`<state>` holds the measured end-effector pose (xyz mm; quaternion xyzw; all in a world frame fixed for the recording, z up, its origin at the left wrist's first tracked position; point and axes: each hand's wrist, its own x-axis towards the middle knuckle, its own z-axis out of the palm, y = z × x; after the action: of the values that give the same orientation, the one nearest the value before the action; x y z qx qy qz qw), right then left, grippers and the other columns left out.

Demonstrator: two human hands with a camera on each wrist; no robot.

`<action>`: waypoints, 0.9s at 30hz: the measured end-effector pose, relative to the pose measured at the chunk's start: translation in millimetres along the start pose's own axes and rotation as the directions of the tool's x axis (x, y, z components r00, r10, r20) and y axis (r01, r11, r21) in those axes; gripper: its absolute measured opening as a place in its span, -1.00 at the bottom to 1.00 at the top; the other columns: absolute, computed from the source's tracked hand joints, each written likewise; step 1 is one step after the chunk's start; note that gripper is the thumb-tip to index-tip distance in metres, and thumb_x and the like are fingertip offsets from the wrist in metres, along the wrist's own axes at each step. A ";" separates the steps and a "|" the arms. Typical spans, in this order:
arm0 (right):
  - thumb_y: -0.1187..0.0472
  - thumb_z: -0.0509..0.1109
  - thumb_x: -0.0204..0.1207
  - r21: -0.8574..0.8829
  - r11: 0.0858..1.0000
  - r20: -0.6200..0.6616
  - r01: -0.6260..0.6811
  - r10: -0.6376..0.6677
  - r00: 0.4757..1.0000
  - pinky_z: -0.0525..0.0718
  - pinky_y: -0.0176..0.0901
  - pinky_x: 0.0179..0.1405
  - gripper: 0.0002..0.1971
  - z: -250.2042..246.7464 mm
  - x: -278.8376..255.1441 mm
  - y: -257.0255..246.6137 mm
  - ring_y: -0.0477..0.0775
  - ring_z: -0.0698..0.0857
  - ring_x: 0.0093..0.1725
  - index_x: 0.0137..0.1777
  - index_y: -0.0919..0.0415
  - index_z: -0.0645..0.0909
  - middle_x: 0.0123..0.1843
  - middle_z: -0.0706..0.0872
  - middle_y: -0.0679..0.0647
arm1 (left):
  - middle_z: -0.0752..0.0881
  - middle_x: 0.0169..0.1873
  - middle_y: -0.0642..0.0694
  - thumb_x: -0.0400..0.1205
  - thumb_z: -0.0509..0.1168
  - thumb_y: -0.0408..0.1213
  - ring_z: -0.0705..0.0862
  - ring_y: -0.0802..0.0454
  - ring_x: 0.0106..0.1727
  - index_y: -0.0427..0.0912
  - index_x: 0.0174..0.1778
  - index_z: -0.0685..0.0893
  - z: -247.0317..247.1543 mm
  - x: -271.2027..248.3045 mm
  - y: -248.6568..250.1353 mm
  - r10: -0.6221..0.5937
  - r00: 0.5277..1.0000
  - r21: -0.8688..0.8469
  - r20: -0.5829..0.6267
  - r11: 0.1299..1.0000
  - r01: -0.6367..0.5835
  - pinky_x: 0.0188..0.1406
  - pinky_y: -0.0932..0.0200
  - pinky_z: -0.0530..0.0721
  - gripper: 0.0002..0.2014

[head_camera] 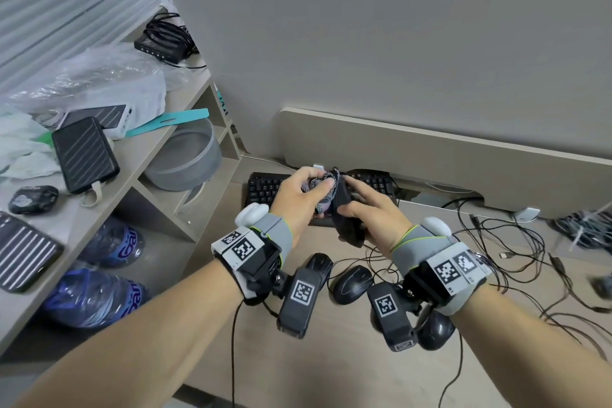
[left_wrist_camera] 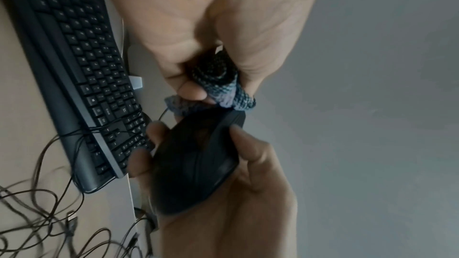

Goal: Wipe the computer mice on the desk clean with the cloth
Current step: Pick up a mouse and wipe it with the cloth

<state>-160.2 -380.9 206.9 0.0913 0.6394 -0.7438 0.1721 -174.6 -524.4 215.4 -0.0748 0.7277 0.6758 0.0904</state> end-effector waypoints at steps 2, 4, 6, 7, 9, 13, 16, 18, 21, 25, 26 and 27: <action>0.41 0.37 0.43 0.085 0.996 0.005 -0.025 0.025 1.000 0.66 0.06 -0.36 -0.53 -5.9 0.4 -1.7 0.28 0.67 -0.17 0.35 0.16 0.50 0.11 0.67 0.25 | 0.74 -0.06 -0.25 0.56 0.43 -0.20 0.69 -0.06 -0.10 -0.09 -0.04 0.69 1.0 -4.4 0.4 0.080 0.996 0.138 0.051 0.987 -0.086 -0.07 0.03 0.69 -0.88; 0.30 0.44 0.35 0.130 0.990 0.028 -0.062 0.058 0.998 0.68 0.02 -0.41 -0.48 -10.7 -2.0 0.5 0.31 0.69 -0.12 0.35 0.20 0.49 0.16 0.65 0.29 | 0.73 -0.11 -0.14 0.61 0.40 -0.32 0.66 0.01 -0.11 -0.13 -0.06 0.66 1.0 -6.4 1.9 0.139 0.986 0.228 0.094 0.961 -0.157 0.06 0.02 0.66 -0.94; 0.22 0.44 0.29 0.130 0.988 0.068 -0.084 0.076 0.995 0.67 0.01 -0.39 -0.44 -11.0 -4.7 2.6 0.30 0.68 -0.14 0.34 0.20 0.50 0.10 0.66 0.29 | 0.68 -0.18 -0.17 0.62 0.37 -0.38 0.62 -0.06 -0.17 -0.17 -0.08 0.65 2.4 -3.2 10.0 0.163 0.985 0.181 0.064 0.968 -0.172 0.01 -0.07 0.67 -0.96; 0.22 0.43 0.32 0.136 0.987 0.079 -0.086 0.076 0.994 0.67 0.02 -0.39 -0.47 -10.2 -4.4 2.3 0.29 0.68 -0.17 0.34 0.20 0.51 0.05 0.66 0.28 | 0.64 -0.21 -0.20 0.64 0.36 -0.39 0.60 -0.08 -0.19 -0.19 -0.08 0.64 4.1 -1.1 13.4 0.153 0.988 0.135 0.038 0.978 -0.157 -0.05 -0.15 0.69 -0.97; 0.29 0.35 0.46 0.173 0.982 0.080 -0.072 0.059 0.995 0.66 -0.01 -0.40 -0.63 -10.2 -2.9 -3.0 0.25 0.67 -0.21 0.29 0.22 0.54 -0.03 0.67 0.25 | 0.64 -0.23 -0.15 0.63 0.37 -0.35 0.62 -0.04 -0.21 -0.12 -0.11 0.63 10.2 -1.6 14.4 0.154 0.988 0.094 0.026 0.983 -0.156 -0.08 -0.20 0.75 -0.94; 0.22 0.18 0.57 0.287 0.950 0.081 -0.119 0.099 0.992 0.64 -0.03 -0.34 -0.82 -13.7 -3.1 -6.5 0.21 0.70 -0.24 0.04 0.17 0.60 -0.10 0.72 0.18 | 0.58 -0.33 0.07 0.62 0.38 -0.36 0.54 0.40 -0.40 -0.12 -0.11 0.60 12.8 -8.7 10.2 0.203 0.968 0.266 0.146 0.934 -0.236 -0.23 0.40 0.55 -0.91; 0.13 0.19 0.56 0.397 0.896 0.122 -0.200 0.165 0.979 0.64 0.21 0.00 -0.74 -8.6 -4.6 -3.3 0.28 0.70 -0.06 0.00 0.22 0.68 -0.04 0.74 0.24 | 0.59 -0.32 -0.06 0.66 0.32 -0.41 0.56 0.29 -0.43 -0.21 -0.04 0.60 9.6 1.5 22.0 0.176 0.983 0.174 0.056 0.968 -0.183 -0.46 0.48 0.55 -0.97; 0.11 0.20 0.55 0.478 0.851 0.118 -0.217 0.183 0.976 0.57 0.29 0.13 -0.70 -6.2 -3.1 -6.6 0.32 0.68 0.02 -0.01 0.26 0.71 0.03 0.73 0.28 | 0.60 -0.29 -0.08 0.67 0.32 -0.38 0.56 0.22 -0.38 -0.18 -0.05 0.59 10.7 1.6 24.3 0.194 0.979 0.198 0.060 0.959 -0.202 -0.45 0.49 0.54 -0.97; 0.07 0.15 0.57 0.567 0.796 0.053 -0.212 0.222 0.974 0.70 0.16 -0.05 -0.67 -12.1 0.4 -10.9 0.23 0.76 -0.09 0.04 0.23 0.69 0.02 0.77 0.21 | 0.56 -0.33 0.06 0.61 0.37 -0.42 0.54 0.34 -0.46 -0.14 -0.10 0.58 14.8 -15.7 12.8 0.206 0.954 0.331 0.216 0.904 -0.270 -0.41 0.51 0.49 -0.89; 0.05 0.13 0.59 0.594 0.771 0.038 -0.229 0.258 0.965 0.66 0.11 0.00 -0.65 -12.8 -1.0 -4.3 0.24 0.72 0.01 0.11 0.23 0.67 0.15 0.73 0.21 | 0.57 -0.37 0.08 0.55 0.43 -0.39 0.47 0.28 -0.41 -0.04 -0.18 0.59 12.7 -10.0 6.6 0.218 0.960 0.388 0.176 0.881 -0.271 -0.32 0.34 0.43 -0.83; 0.05 0.13 0.59 0.588 0.775 0.041 -0.230 0.256 0.966 0.62 0.13 0.06 -0.65 -10.8 -0.9 -3.5 0.26 0.69 0.04 0.13 0.21 0.66 0.17 0.72 0.22 | 0.63 -0.32 0.00 0.56 0.41 -0.39 0.48 0.26 -0.36 -0.01 -0.19 0.59 12.2 -5.1 9.6 0.227 0.964 0.371 0.136 0.891 -0.263 -0.26 0.26 0.47 -0.82; 0.05 0.13 0.59 0.585 0.779 0.046 -0.226 0.247 0.968 0.59 0.16 0.11 -0.65 -9.2 0.0 -4.1 0.26 0.68 0.07 0.16 0.19 0.65 0.18 0.72 0.21 | 0.67 -0.25 -0.08 0.57 0.40 -0.39 0.51 0.17 -0.31 0.01 -0.20 0.57 13.2 -2.4 12.0 0.237 0.966 0.360 0.107 0.896 -0.260 -0.22 0.20 0.50 -0.80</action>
<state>-162.5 -371.3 209.1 0.2316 0.3652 -0.8752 0.2169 -174.5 -510.4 226.6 0.0576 0.8426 0.5341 0.0379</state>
